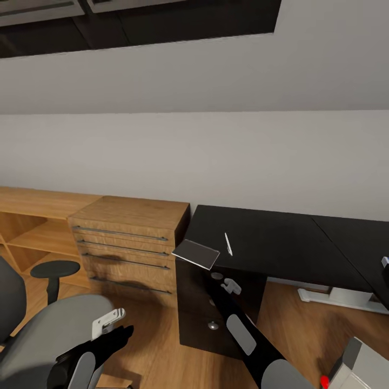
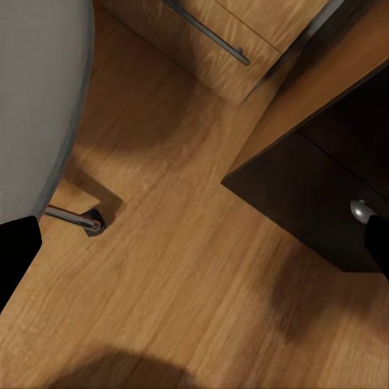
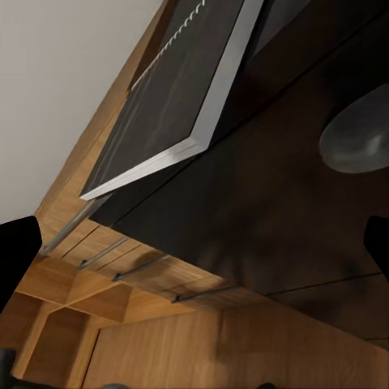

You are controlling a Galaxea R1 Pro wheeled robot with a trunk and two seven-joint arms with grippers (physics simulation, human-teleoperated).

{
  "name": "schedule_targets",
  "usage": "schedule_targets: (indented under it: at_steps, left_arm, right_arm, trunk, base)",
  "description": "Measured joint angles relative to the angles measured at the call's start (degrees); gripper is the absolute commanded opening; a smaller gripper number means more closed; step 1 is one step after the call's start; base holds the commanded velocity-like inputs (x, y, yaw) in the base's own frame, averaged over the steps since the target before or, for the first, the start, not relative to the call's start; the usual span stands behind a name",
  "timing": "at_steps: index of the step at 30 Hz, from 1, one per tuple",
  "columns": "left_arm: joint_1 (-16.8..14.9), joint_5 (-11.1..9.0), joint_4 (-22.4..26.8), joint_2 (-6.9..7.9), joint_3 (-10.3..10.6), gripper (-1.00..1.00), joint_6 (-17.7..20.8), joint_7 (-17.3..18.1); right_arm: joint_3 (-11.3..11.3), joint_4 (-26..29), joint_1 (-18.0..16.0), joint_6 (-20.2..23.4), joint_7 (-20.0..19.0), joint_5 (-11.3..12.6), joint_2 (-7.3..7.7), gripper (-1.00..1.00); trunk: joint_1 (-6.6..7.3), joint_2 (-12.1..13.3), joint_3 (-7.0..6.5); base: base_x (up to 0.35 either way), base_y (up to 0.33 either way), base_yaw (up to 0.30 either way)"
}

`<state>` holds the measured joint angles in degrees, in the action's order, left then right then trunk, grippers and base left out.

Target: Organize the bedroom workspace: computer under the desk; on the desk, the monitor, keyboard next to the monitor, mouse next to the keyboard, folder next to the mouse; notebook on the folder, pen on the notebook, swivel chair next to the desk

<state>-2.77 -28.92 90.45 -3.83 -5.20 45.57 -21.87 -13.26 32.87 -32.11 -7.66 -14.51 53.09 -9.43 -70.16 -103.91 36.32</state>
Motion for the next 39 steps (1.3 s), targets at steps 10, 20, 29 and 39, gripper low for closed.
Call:
schedule_targets:
  at_steps: [10,20,29,39]
  left_arm:
    - [0.00,-0.01,-0.06,0.00,0.00,1.00,-0.05,0.00]
    - [0.00,0.00,-0.31,0.00,0.00,1.00,-0.05,0.00]
    - [0.00,-0.01,-0.47,0.00,-0.04,1.00,-0.06,0.00]
    - [0.00,0.06,-1.10,0.00,0.00,1.00,-0.22,0.00]
  right_arm:
    - [-0.01,-0.09,0.00,0.00,0.00,0.00,-0.33,1.00]
    - [0.00,-0.09,0.02,-0.08,0.00,0.01,-0.36,1.00]
    - [0.08,-0.03,0.00,-0.09,0.00,0.00,-0.36,1.00]
    - [-0.06,-0.08,0.00,-4.62,0.03,-0.08,-0.42,1.00]
  trunk:
    - [0.01,0.00,0.00]
    - [0.01,0.00,0.00]
    - [0.00,0.00,0.00]
    - [0.00,0.00,0.00]
  base:
    - [0.045,0.042,0.000]
    - [0.054,0.035,0.000]
    - [0.037,0.019,0.000]
    - [0.001,0.000,0.000]
